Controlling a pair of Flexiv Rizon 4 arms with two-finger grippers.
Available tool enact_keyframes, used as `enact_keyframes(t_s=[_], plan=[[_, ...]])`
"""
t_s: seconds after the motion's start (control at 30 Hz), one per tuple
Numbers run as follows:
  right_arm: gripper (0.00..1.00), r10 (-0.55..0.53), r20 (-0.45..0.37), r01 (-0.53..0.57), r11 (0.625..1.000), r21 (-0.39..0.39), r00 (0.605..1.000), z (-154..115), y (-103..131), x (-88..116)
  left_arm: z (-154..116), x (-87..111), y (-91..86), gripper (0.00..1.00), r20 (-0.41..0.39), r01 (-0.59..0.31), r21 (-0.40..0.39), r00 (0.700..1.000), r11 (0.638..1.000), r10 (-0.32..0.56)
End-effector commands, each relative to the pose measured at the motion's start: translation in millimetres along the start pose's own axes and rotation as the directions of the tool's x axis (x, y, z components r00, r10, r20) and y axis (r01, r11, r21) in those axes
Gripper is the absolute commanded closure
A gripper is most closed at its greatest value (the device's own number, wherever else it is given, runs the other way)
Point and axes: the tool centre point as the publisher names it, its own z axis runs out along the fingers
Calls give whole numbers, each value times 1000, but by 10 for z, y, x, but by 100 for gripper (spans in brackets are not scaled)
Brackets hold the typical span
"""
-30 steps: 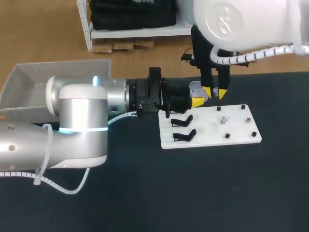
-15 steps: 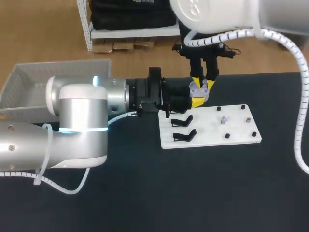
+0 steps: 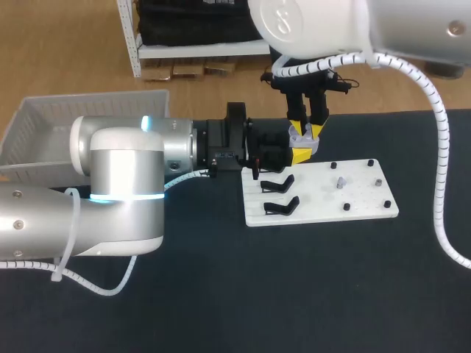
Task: Pick up each earbud case from the left stands, insert the matching earbuds, close the lid, and place the case in the box.
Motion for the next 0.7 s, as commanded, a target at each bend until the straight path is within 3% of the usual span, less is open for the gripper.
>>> enact_keyframes(t_s=[0.03,0.7], plan=[[100,5,-8,-5,1000,7,1000,30,10,-38,0,20,-20,100,10,-6,-9,1000,1000,6],[100,28,-14,-28,1000,13,999,146,47,-93,0,20,-20,100,10,-6,-9,1000,1000,6]])
